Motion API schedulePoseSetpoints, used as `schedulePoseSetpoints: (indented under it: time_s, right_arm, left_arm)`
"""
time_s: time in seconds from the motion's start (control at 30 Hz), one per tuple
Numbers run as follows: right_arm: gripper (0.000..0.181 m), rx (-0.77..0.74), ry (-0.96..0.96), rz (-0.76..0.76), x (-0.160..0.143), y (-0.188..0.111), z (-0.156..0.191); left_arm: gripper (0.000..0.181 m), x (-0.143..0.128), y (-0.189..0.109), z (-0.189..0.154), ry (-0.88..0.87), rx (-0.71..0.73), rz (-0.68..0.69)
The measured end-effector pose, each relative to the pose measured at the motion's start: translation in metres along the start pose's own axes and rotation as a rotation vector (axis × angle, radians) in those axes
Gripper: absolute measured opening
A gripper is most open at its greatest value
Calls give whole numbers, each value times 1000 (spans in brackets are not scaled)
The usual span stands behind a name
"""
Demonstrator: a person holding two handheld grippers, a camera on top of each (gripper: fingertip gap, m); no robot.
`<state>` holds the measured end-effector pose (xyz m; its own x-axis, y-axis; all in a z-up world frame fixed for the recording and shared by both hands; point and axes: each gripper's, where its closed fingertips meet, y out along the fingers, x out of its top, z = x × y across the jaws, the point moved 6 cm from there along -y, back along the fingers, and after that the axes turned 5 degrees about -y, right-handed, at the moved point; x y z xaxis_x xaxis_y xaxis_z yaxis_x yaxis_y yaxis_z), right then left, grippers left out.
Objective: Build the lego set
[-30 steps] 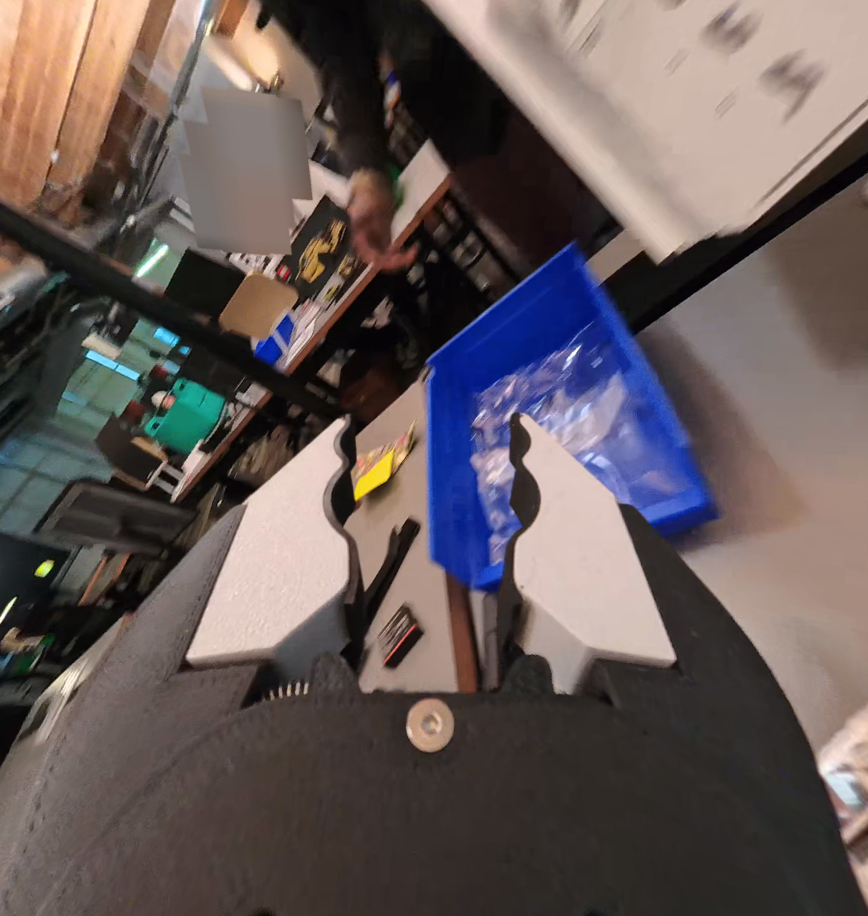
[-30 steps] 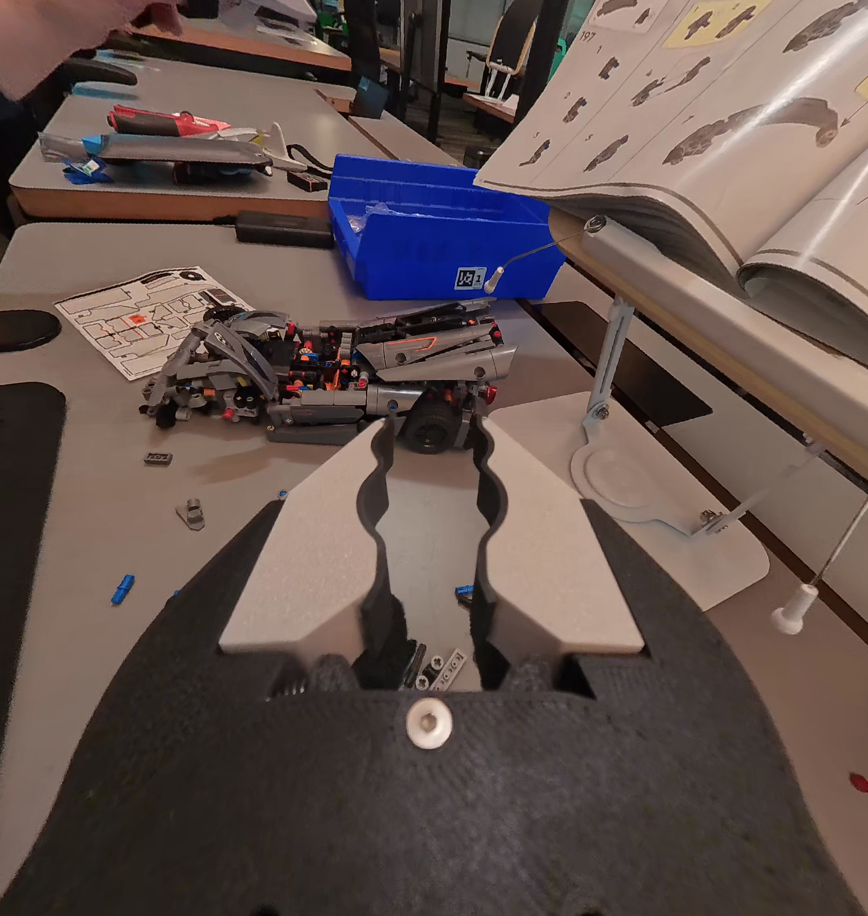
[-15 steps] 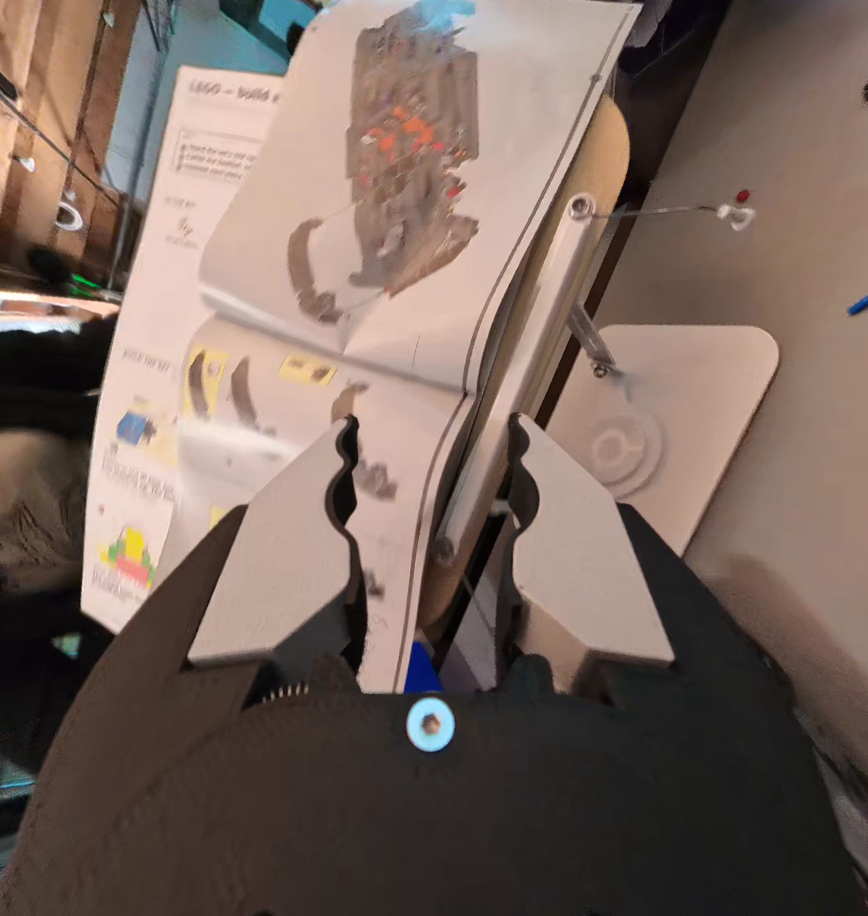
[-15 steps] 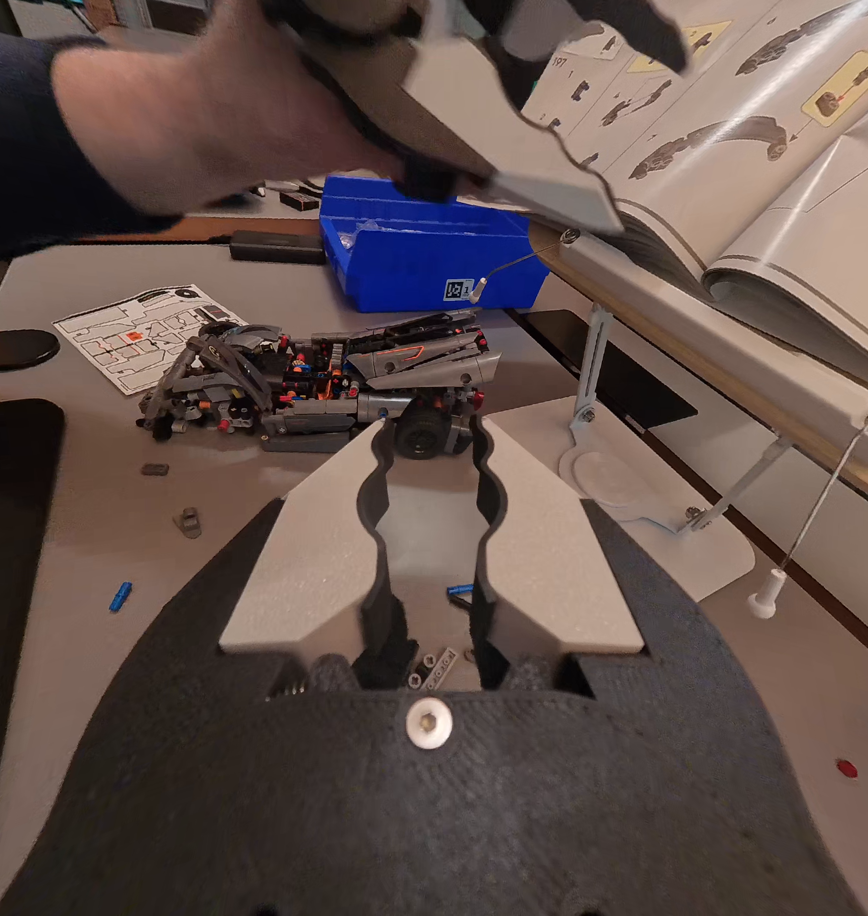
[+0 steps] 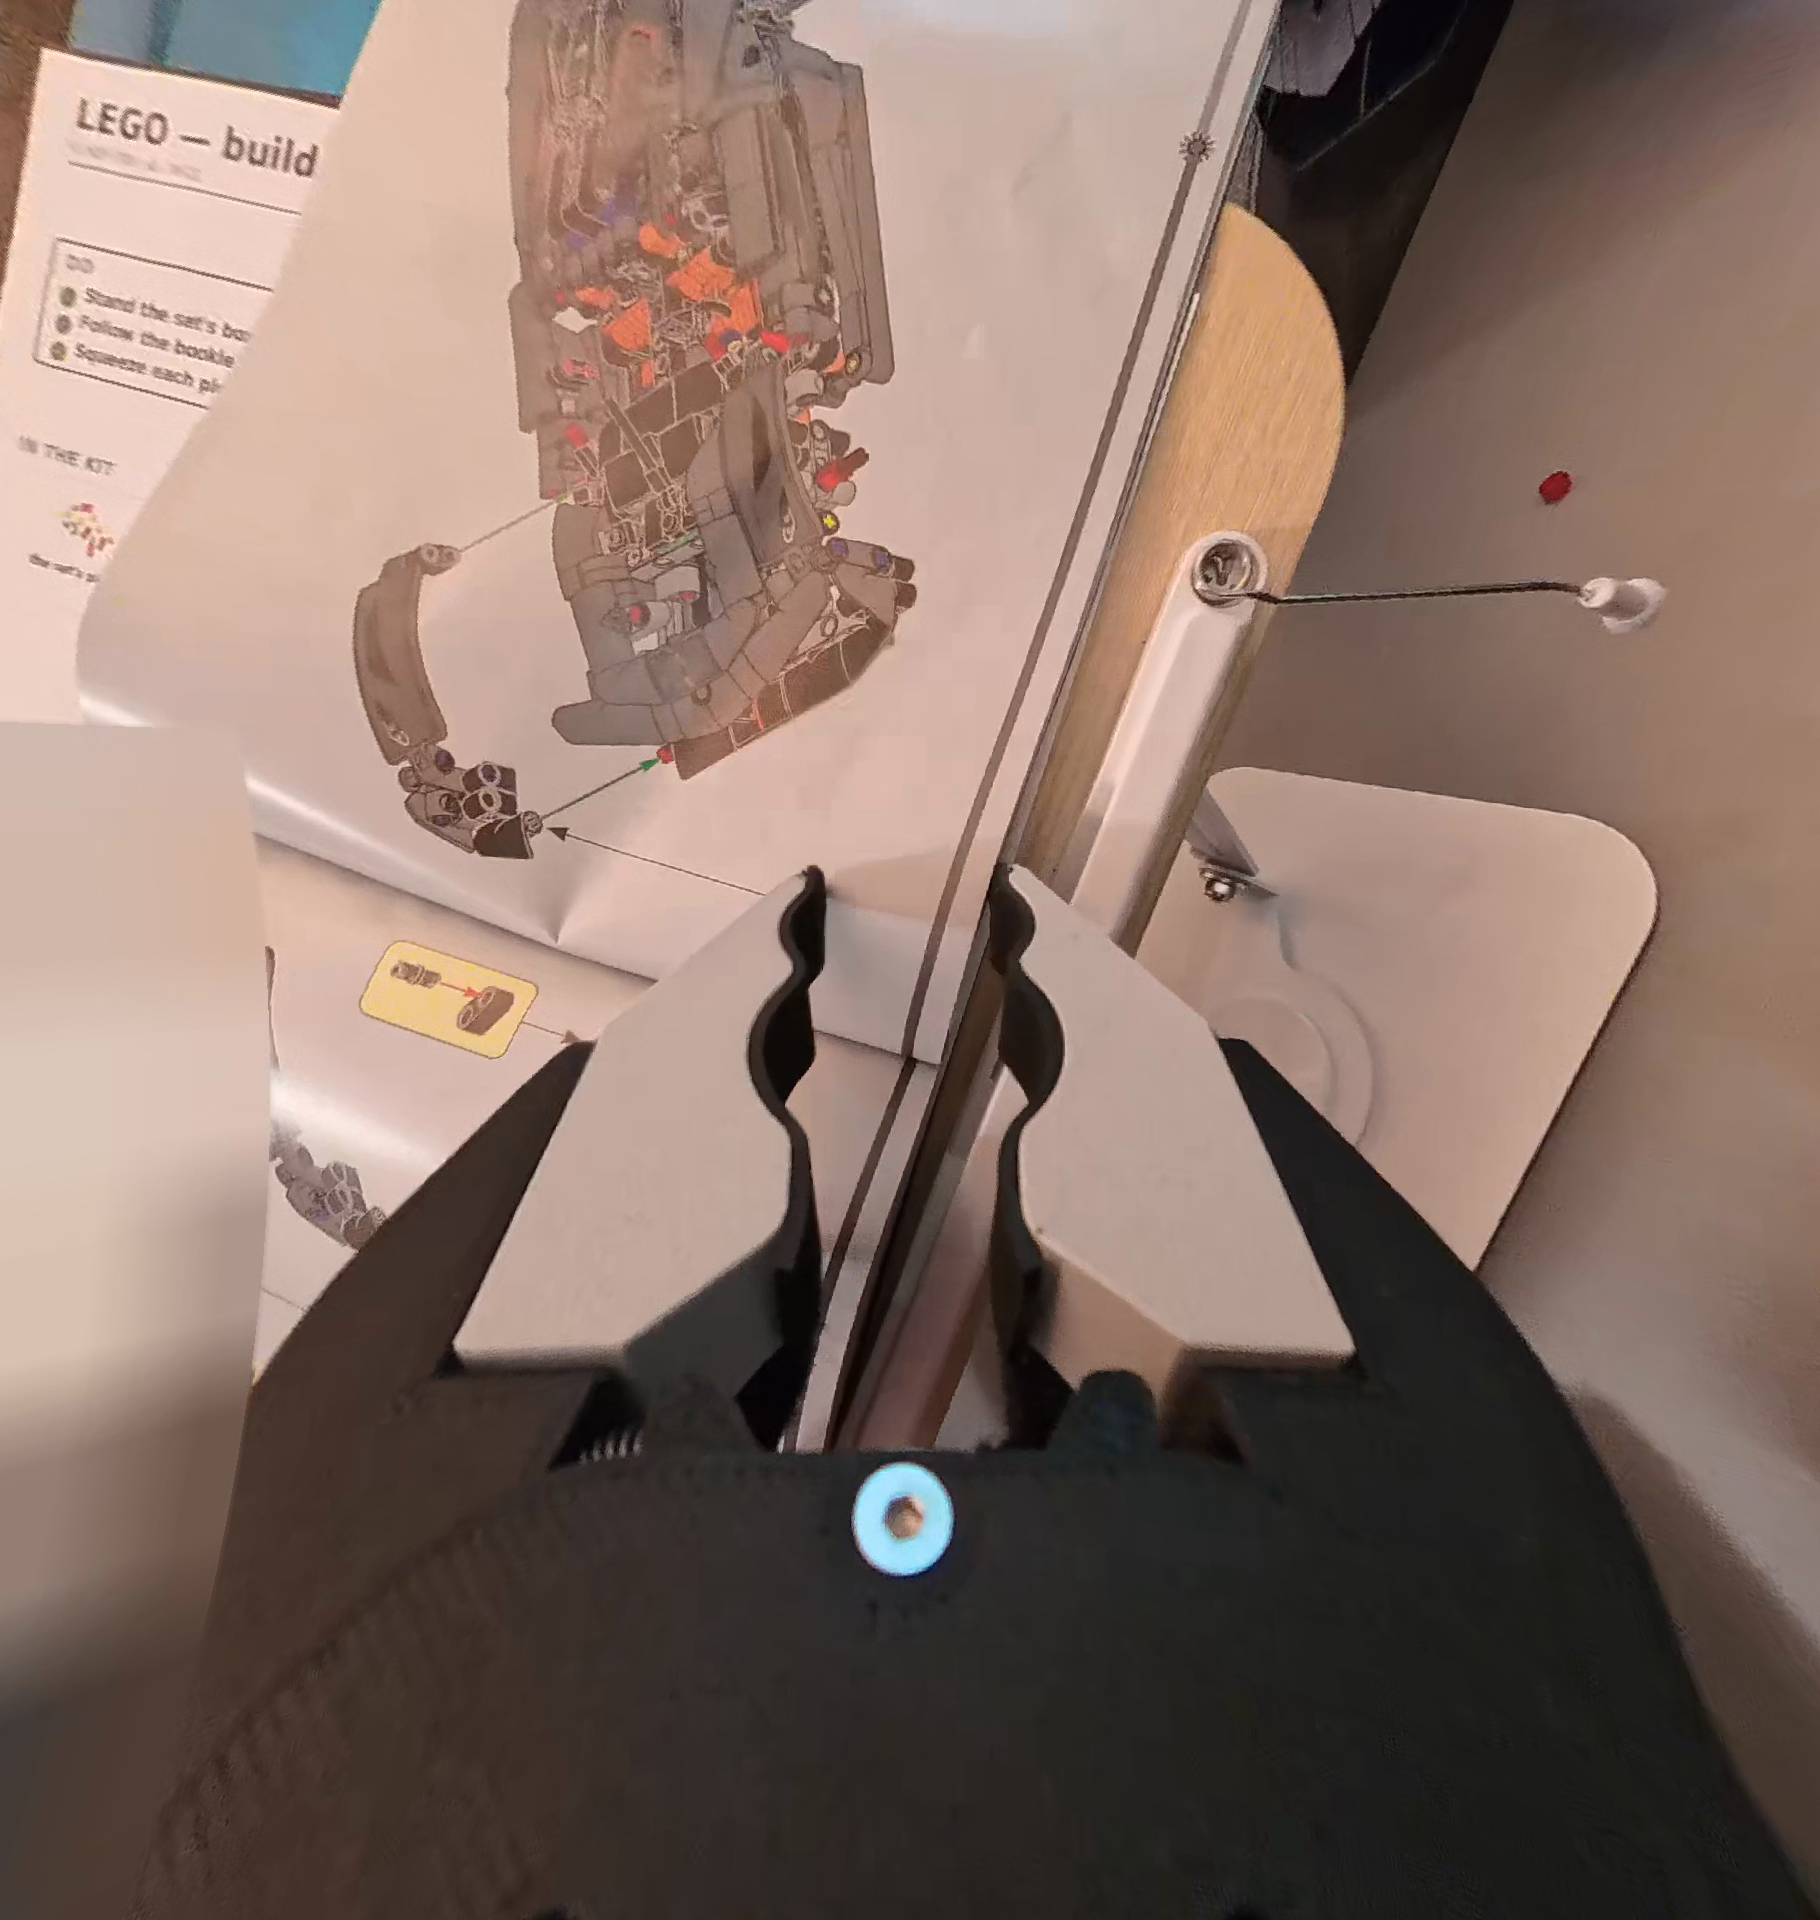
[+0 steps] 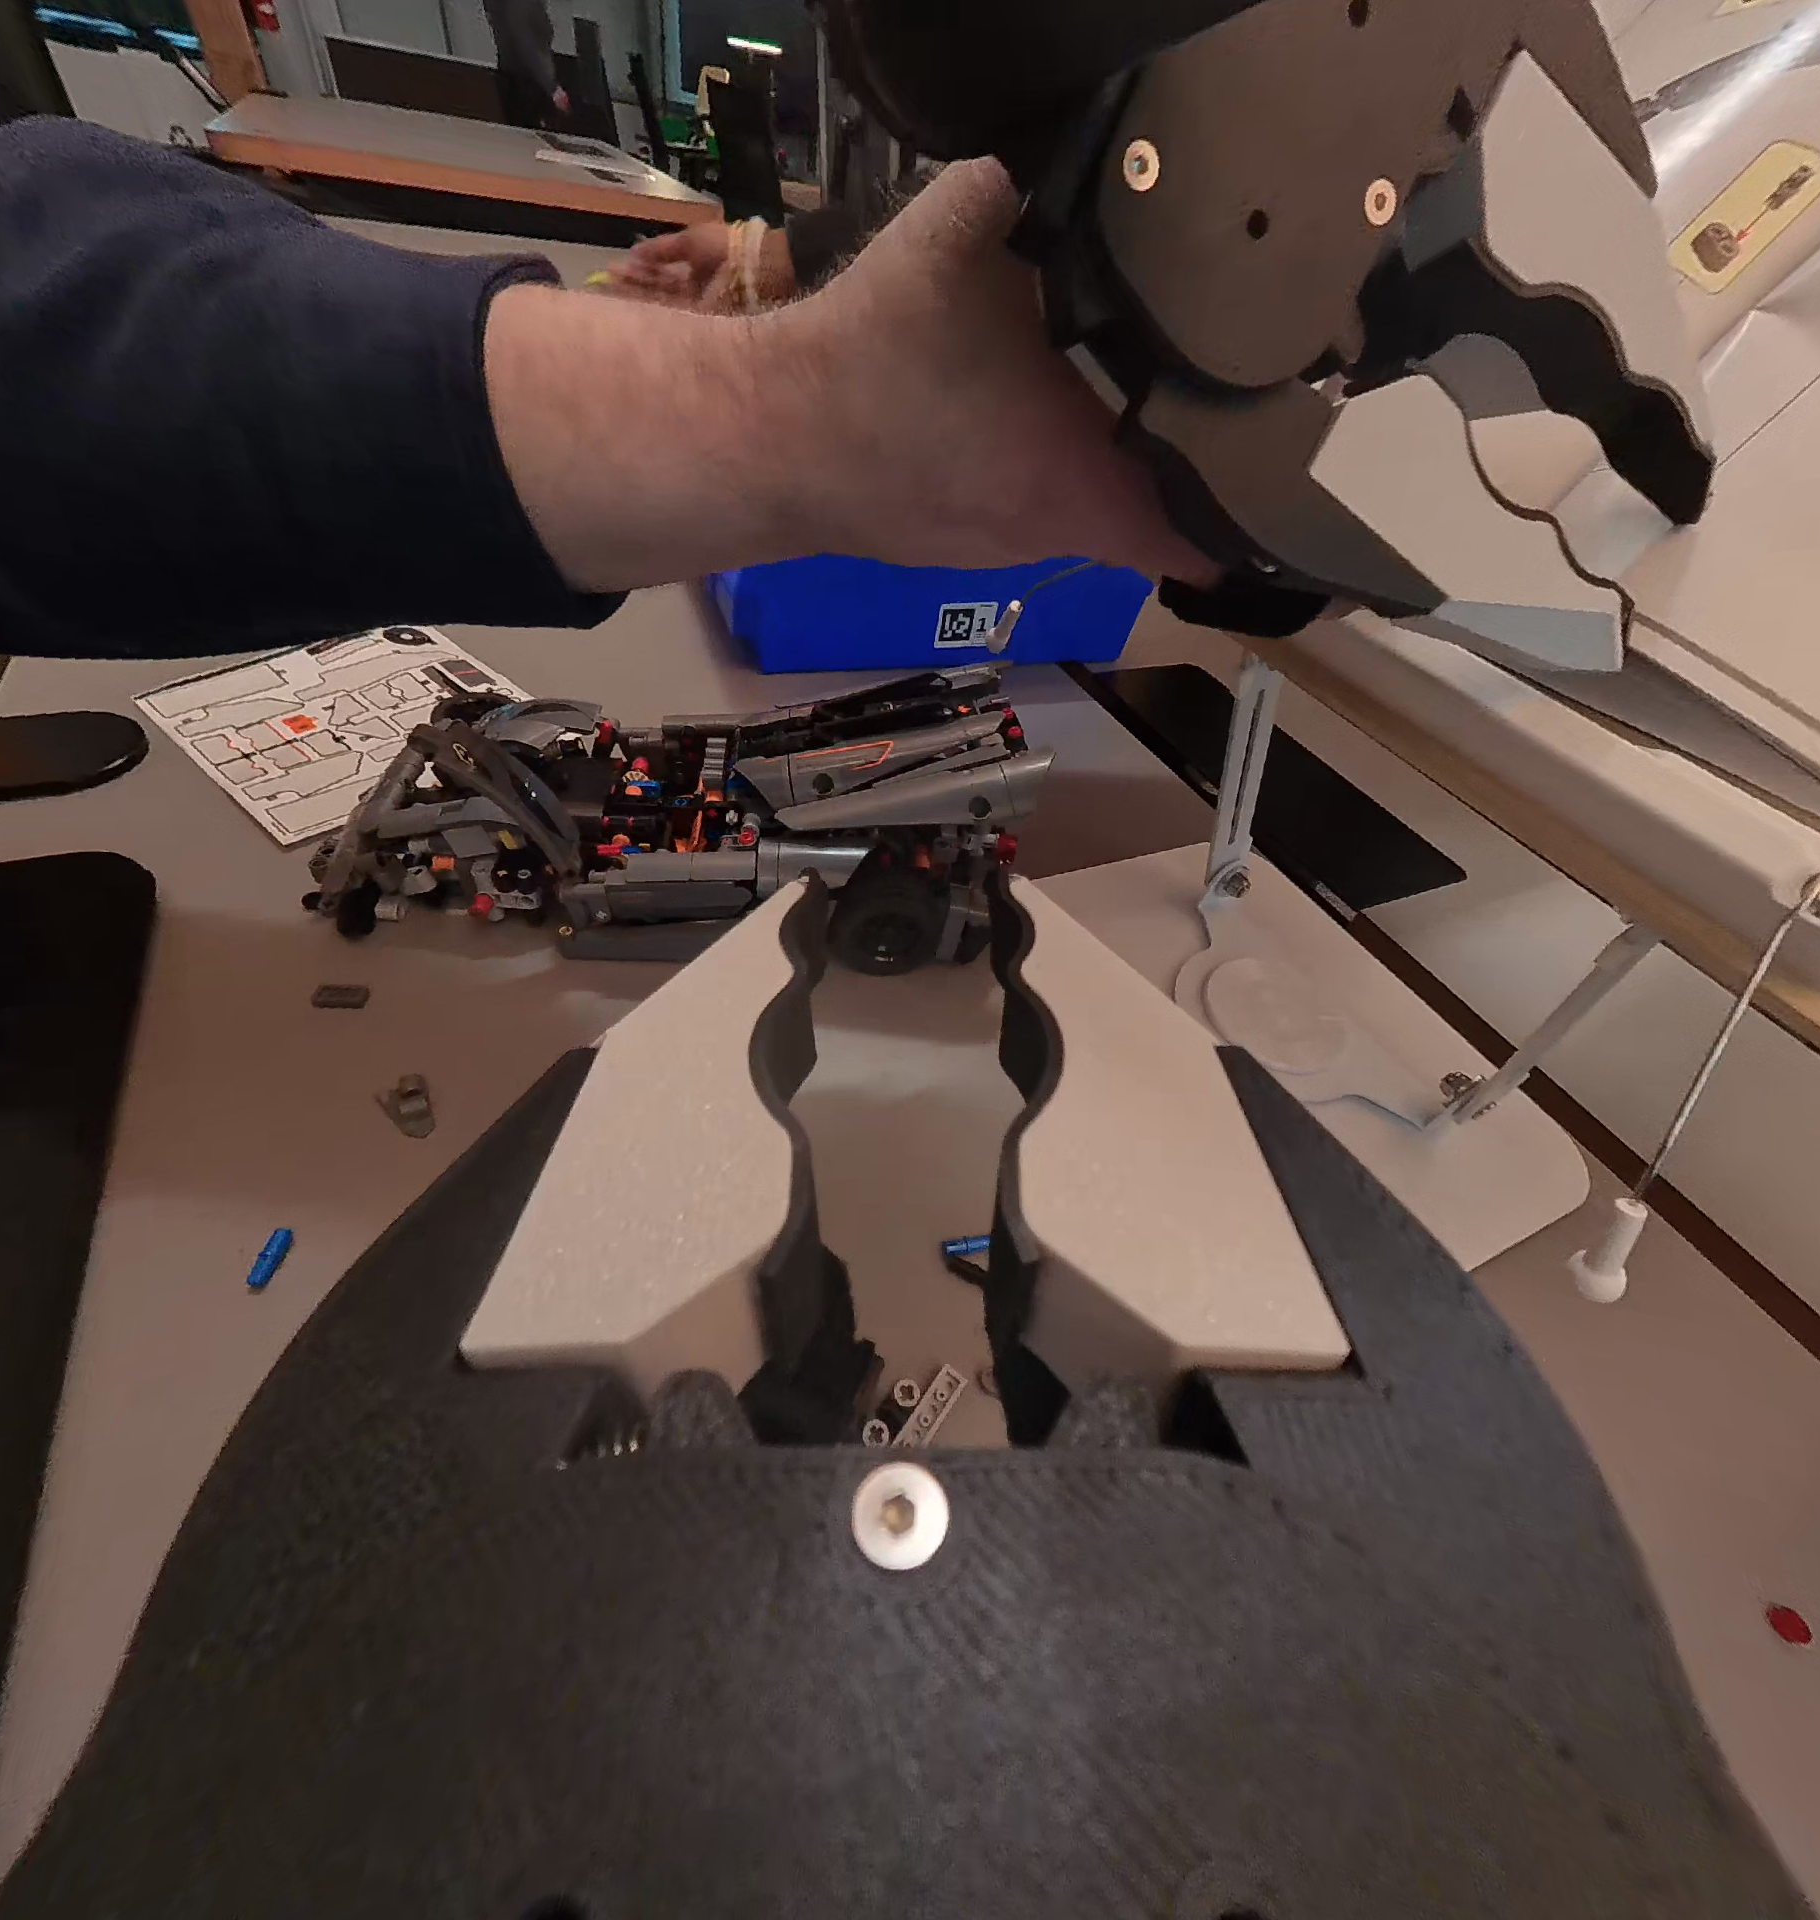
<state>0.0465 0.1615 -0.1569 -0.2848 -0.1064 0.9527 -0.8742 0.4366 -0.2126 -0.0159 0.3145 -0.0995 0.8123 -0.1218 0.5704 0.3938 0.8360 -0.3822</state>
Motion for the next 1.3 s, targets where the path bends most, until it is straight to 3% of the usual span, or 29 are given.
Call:
schedulePoseSetpoints:
  time_s: [0.37,0.5,0.83,1.3]
  right_arm:
    - [29,5,1,-21,5,-3,1]
    - [29,1,4,-26,6,-4,0]
    - [29,4,7,-36,7,-6,0]
    - [29,8,11,-23,4,-3,0]
  left_arm:
    - [25,4,1,-1,-1,-66,31]
    - [5,5,8,-8,-40,-128,56]
    - [0,5,8,-11,-53,-76,18]
    - [0,0,-4,-2,-387,-209,-135]
